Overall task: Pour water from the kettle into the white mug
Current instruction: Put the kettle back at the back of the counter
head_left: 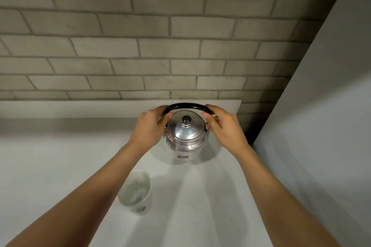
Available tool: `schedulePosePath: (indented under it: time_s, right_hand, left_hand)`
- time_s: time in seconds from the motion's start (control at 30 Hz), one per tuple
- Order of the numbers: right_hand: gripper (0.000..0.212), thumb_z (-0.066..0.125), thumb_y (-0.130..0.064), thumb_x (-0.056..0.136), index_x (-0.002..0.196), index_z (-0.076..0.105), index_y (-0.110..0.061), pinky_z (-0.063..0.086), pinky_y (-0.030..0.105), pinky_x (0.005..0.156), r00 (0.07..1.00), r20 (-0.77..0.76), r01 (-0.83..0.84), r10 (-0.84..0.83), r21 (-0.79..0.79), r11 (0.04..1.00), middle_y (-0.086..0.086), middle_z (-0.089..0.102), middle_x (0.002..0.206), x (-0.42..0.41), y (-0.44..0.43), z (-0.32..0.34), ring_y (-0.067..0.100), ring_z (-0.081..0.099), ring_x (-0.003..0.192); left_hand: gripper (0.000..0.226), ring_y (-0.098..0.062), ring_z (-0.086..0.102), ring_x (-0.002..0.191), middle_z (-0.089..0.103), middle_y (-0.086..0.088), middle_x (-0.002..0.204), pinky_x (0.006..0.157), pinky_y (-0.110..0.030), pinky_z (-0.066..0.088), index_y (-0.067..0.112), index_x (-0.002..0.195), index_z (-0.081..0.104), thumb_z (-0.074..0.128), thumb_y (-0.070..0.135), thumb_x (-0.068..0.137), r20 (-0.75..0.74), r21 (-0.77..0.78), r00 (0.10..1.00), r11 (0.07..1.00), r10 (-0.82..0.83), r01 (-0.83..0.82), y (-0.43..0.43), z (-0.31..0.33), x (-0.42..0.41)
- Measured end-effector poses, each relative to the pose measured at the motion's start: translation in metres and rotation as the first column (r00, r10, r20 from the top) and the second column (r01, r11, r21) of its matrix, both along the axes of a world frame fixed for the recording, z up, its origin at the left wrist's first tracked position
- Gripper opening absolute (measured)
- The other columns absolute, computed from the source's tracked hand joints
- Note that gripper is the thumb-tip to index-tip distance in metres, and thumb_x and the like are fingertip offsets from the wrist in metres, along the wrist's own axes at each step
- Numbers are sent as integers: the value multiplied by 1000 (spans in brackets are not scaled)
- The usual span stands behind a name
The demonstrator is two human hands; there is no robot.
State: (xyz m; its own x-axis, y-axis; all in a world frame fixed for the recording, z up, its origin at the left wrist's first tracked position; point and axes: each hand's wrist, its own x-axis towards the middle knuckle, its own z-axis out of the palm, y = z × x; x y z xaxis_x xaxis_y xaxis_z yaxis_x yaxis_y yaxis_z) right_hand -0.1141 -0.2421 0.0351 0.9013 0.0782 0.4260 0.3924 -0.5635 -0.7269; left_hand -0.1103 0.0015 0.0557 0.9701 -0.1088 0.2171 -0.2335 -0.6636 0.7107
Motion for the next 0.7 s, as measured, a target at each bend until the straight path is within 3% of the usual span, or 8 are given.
schedulePosePath:
  time_s: [0.13, 0.27, 0.37, 0.57, 0.7]
  right_hand:
    - [21, 58, -29, 106, 120, 72, -22, 56, 23, 71, 995, -96, 5, -5, -3, 1000, -4, 74, 83, 63, 33, -21, 8, 72, 67]
    - [23, 55, -41, 104, 119, 70, -33, 58, 29, 77, 982, -189, 17, -17, -6, 1000, -12, 73, 89, 89, 25, -40, 11, 72, 72]
    - [25, 56, -37, 105, 124, 70, -29, 59, 36, 85, 970, -242, 21, -23, -10, 1000, -14, 71, 95, 99, 20, -46, 17, 73, 83]
    - [23, 58, -37, 105, 122, 71, -30, 58, 24, 79, 962, -274, 19, -18, 1, 1000, -8, 75, 97, 125, 24, -58, 11, 73, 76]
    - [27, 58, -37, 105, 128, 69, -29, 58, 23, 79, 968, -252, 17, -14, 6, 1000, -12, 74, 99, 132, 26, -62, 9, 74, 76]
  left_hand:
    - [30, -39, 70, 98, 72, -15, 100, 92, -50, 59, 18, 137, 63, 50, 21, 110, -132, -10, 991, 1000, -9, 8, 30, -20, 66]
    - [33, -36, 70, 104, 72, -14, 114, 94, -50, 59, 20, 142, 60, 50, 21, 110, -184, -76, 982, 997, -40, 26, 23, -41, 89]
    - [34, -28, 72, 93, 73, -9, 115, 93, -46, 59, 26, 143, 60, 52, 24, 109, -200, -125, 977, 991, -68, 43, 22, -52, 97]
    - [31, -5, 64, 66, 71, 5, 107, 73, -24, 50, 32, 137, 63, 56, 25, 108, -187, -169, 979, 985, -75, 43, 28, -71, 129]
    - [27, 0, 62, 59, 72, 9, 104, 70, -23, 49, 34, 132, 64, 56, 23, 108, -180, -215, 980, 976, -83, 43, 31, -77, 139]
